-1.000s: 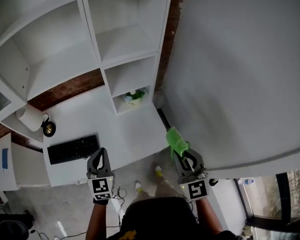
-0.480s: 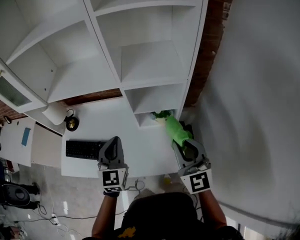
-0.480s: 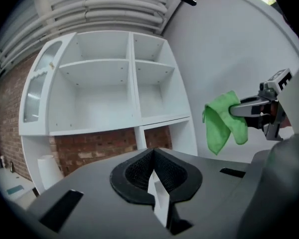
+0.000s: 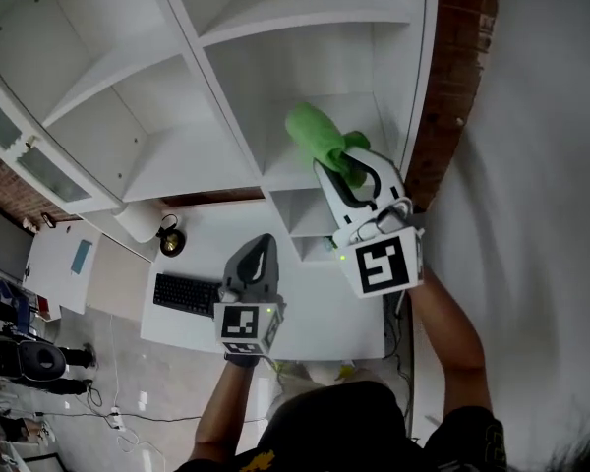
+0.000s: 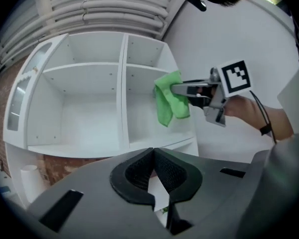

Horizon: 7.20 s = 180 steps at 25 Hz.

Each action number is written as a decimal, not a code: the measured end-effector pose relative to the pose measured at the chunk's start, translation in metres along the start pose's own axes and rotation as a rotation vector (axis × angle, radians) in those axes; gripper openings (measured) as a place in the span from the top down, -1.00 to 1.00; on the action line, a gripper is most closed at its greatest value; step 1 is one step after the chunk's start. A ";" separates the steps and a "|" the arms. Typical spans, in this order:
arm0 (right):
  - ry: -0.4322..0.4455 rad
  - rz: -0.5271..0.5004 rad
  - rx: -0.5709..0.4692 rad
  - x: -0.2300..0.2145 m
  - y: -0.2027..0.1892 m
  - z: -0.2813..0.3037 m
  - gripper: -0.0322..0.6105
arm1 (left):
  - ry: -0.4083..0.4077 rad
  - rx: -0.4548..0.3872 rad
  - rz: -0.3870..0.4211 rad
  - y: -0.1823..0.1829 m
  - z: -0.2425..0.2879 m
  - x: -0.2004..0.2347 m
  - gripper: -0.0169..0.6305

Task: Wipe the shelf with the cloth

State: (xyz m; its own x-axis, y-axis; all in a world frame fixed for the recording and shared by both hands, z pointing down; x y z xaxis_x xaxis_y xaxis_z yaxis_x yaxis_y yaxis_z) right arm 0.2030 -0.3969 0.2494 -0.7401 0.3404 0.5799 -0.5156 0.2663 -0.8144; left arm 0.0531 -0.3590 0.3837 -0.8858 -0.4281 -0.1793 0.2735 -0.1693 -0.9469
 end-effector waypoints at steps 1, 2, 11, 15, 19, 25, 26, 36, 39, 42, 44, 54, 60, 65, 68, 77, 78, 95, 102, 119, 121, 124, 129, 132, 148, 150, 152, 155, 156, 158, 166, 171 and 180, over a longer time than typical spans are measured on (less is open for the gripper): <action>-0.004 -0.044 -0.011 -0.007 0.014 0.016 0.67 | -0.024 0.003 0.008 0.005 0.007 0.001 0.90; -0.001 -0.096 -0.012 -0.013 0.027 0.032 0.67 | -0.047 0.016 0.019 0.008 0.012 0.001 0.90; 0.228 -0.671 0.317 0.016 0.011 0.175 0.67 | -0.078 -0.036 -0.026 0.011 0.022 0.043 0.90; 0.249 -0.643 0.422 0.009 -0.013 0.223 0.67 | -0.077 -0.061 -0.032 0.017 0.021 0.065 0.90; 0.291 -0.541 0.479 0.007 -0.033 0.256 0.67 | -0.100 -0.068 -0.034 0.020 0.030 0.069 0.90; 0.327 -0.514 0.513 0.010 -0.056 0.285 0.67 | -0.142 -0.053 -0.004 0.019 0.046 0.061 0.90; 0.332 -0.521 0.516 0.011 -0.058 0.288 0.67 | -0.147 -0.049 -0.001 0.019 0.049 0.061 0.90; 0.382 -0.563 0.607 0.024 -0.078 0.304 0.69 | -0.197 -0.033 0.010 0.019 0.071 0.045 0.90; 0.359 -0.585 0.613 0.025 -0.077 0.300 0.66 | -0.218 -0.037 0.022 0.017 0.070 0.035 0.90; 0.305 -0.596 0.567 0.025 -0.075 0.292 0.46 | -0.224 -0.036 0.026 0.011 0.070 0.035 0.90; 0.272 -0.588 0.539 0.021 -0.072 0.291 0.29 | -0.230 -0.028 0.019 0.007 0.072 0.037 0.90; 0.269 -0.655 0.594 0.025 -0.082 0.292 0.65 | -0.237 -0.028 0.023 0.007 0.070 0.043 0.90; 0.210 -0.651 0.739 0.010 -0.095 0.290 0.66 | -0.271 -0.039 0.039 0.012 0.070 0.035 0.90; 0.189 -0.438 0.752 -0.009 -0.103 0.281 0.66 | -0.297 -0.040 0.043 0.014 0.072 0.033 0.90; 0.140 -0.399 0.788 -0.021 -0.111 0.275 0.66 | -0.312 -0.038 0.045 0.014 0.073 0.033 0.90; 0.052 -0.066 0.972 -0.066 -0.138 0.257 0.68 | -0.365 -0.028 0.065 0.014 0.072 0.015 0.90; 0.054 0.011 0.981 -0.070 -0.140 0.255 0.68 | -0.373 -0.018 0.065 0.012 0.071 0.013 0.90; -0.019 0.349 1.002 -0.086 -0.150 0.237 0.69 | -0.346 -0.037 0.053 0.009 0.057 -0.005 0.90; -0.027 0.390 0.912 -0.092 -0.144 0.231 0.69 | -0.305 -0.020 0.019 0.001 0.053 -0.027 0.90; 0.504 -0.300 0.336 0.024 -0.055 0.223 0.69 | -0.184 0.049 -0.052 -0.035 0.027 -0.037 0.90; 0.531 -0.355 0.360 0.033 -0.056 0.225 0.69 | -0.187 0.052 -0.049 -0.036 0.027 -0.040 0.90; 0.568 -0.421 0.390 0.044 -0.058 0.229 0.69 | -0.186 0.049 -0.055 -0.036 0.026 -0.043 0.90; 0.592 -0.410 0.483 0.049 -0.063 0.235 0.70 | -0.211 0.059 -0.053 -0.041 0.032 -0.047 0.90; 0.630 -0.269 0.561 0.048 -0.069 0.236 0.70 | -0.228 0.062 -0.048 -0.041 0.031 -0.048 0.90; 0.338 0.003 0.882 0.003 -0.098 0.217 0.71 | -0.337 0.043 0.038 -0.026 0.044 -0.039 0.90; 0.306 0.003 0.885 -0.004 -0.099 0.213 0.71 | -0.362 0.041 0.045 -0.026 0.046 -0.045 0.90; 0.282 -0.001 0.889 -0.009 -0.102 0.211 0.71 | -0.389 0.040 0.051 -0.026 0.046 -0.053 0.90; 0.241 0.007 0.929 -0.020 -0.107 0.207 0.71 | -0.419 0.032 0.061 -0.023 0.048 -0.061 0.90; 0.221 0.018 0.938 -0.023 -0.108 0.205 0.71 | -0.426 0.030 0.062 -0.021 0.048 -0.062 0.90; 0.178 0.049 0.941 -0.026 -0.110 0.203 0.71 | -0.447 0.031 0.058 -0.021 0.049 -0.066 0.90; 0.044 0.151 1.022 -0.037 -0.119 0.198 0.71 | -0.497 0.034 0.065 -0.025 0.045 -0.073 0.90; -0.015 0.164 1.092 -0.049 -0.127 0.192 0.71 | -0.486 0.028 0.046 -0.026 0.039 -0.068 0.90; -0.090 -0.035 1.123 -0.048 -0.125 0.180 0.71 | -0.449 0.066 0.009 -0.045 0.020 -0.065 0.90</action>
State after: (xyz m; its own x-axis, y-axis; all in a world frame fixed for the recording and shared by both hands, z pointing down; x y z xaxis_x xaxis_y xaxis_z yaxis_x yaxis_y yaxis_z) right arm 0.2251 -0.6083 0.3197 -0.7225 0.2707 0.6361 -0.5996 -0.7034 -0.3817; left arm 0.1059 -0.3413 0.4428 -0.6364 -0.7703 -0.0404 0.3169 -0.2133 -0.9242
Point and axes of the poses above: the fingertips, and each gripper's own axes: z forward along the fingers, x to its left, y out of its top, the point moved 5 cm from there along -z, backward along the fingers, and after that the axes turned 14 degrees about x, right-handed, at the moved point
